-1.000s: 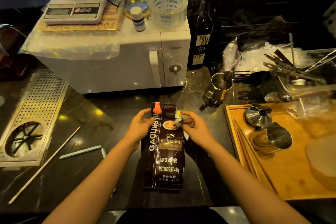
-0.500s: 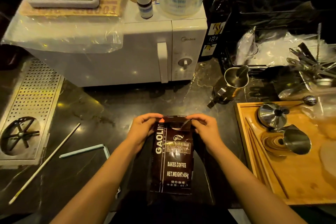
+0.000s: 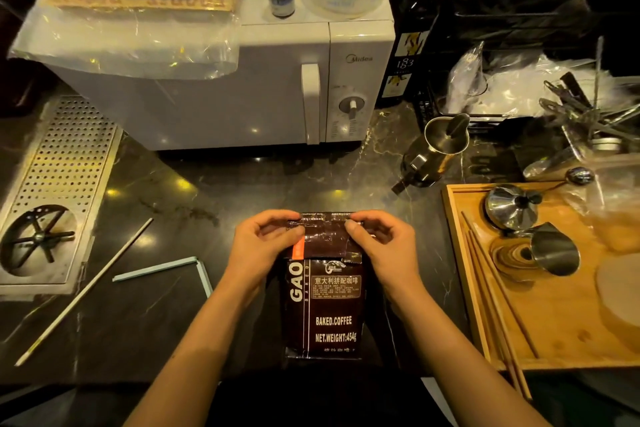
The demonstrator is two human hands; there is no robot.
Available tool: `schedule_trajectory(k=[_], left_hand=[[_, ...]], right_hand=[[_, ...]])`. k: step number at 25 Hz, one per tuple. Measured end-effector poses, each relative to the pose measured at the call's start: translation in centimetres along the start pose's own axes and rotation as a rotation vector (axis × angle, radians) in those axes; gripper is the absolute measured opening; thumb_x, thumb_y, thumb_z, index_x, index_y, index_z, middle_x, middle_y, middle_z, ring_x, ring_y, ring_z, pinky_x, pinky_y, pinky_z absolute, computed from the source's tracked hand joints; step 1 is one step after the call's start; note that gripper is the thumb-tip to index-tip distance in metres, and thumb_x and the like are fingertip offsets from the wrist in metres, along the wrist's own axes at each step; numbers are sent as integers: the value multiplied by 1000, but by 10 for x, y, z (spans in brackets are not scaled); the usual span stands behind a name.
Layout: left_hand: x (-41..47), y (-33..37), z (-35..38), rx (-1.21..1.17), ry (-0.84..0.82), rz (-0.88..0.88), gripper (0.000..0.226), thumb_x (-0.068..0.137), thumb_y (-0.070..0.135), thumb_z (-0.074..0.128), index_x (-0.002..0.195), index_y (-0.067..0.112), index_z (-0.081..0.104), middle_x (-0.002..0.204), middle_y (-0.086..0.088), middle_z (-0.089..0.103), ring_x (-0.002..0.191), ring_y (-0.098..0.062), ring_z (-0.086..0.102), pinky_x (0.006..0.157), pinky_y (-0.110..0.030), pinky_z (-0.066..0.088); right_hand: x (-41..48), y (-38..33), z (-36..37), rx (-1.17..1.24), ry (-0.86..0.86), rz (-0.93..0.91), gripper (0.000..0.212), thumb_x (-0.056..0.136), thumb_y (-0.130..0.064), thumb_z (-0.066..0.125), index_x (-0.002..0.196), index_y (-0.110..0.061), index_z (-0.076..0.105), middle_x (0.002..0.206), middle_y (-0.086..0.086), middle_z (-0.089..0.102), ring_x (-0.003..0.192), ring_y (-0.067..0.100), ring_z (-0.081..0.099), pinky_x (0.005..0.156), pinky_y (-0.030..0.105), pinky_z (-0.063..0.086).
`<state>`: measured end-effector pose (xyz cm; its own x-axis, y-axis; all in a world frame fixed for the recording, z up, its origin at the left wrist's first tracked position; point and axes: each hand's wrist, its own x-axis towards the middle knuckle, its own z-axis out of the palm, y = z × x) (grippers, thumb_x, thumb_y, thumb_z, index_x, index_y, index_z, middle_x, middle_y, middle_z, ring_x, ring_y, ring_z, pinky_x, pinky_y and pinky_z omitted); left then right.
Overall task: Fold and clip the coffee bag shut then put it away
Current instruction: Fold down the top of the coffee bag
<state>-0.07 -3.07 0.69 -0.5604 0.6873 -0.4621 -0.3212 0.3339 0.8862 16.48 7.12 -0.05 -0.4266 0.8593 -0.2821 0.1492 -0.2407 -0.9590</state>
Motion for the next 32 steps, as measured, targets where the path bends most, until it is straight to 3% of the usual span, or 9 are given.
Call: schedule_trajectory(k=[3,5,10,12,16,21,27,32], left_hand=[[-16,0,2,-45,-37,72,50,79,-7,70,115,27,63,96,-6,74,89,-19,72,80,-35,61],[-25,1,8,-25,-49,106,50,79,-3,72,116,30,63,93,-3,74,89,-18,72,79,-35,60],[-42,5,12,126,-54,245,16,77,10,79,85,22,72,77,5,74,73,-8,69,66,-26,55],[-46,9,5,103,-38,305,19,76,7,79,74,25,73,73,6,73,70,-7,68,64,-23,55],[-50,17,-11,91,-27,435,24,76,3,77,70,25,72,72,7,73,69,-4,67,65,-21,56],[-50,18,-20,107,-91,518,24,79,9,74,72,32,72,75,5,74,71,-5,68,67,-21,53],[-51,8,-23,170,-64,549,12,90,10,66,82,19,63,81,-4,67,75,-8,63,68,-22,51],[-49,11,-19,120,-64,549,17,90,7,64,79,18,57,73,9,64,65,-3,59,58,-17,49]], right_hand=[[-17,-2,3,-7,18,-50,24,84,-5,72,106,-11,66,90,-3,69,81,0,67,70,17,54],[-27,-4,10,7,58,-64,24,84,-3,70,104,-16,66,94,-2,69,85,2,67,73,20,55],[-49,-15,27,61,96,-122,29,84,1,68,86,-28,67,85,-4,70,81,6,68,72,22,55],[-54,-20,32,69,80,-187,29,84,1,69,84,-28,66,83,-5,69,79,6,67,72,22,54],[-58,-30,48,-61,61,-332,21,84,-6,71,87,-27,67,89,-5,69,87,10,66,80,29,54],[-57,-37,53,-266,-45,-514,13,86,-9,69,93,-19,73,92,-3,69,92,12,66,83,27,53],[-60,-29,59,-285,8,-495,7,87,-14,70,91,-19,73,90,-5,70,90,10,67,82,30,53],[-57,-34,65,-292,28,-455,6,87,-17,70,89,-22,72,90,-7,69,90,8,66,81,27,53]])
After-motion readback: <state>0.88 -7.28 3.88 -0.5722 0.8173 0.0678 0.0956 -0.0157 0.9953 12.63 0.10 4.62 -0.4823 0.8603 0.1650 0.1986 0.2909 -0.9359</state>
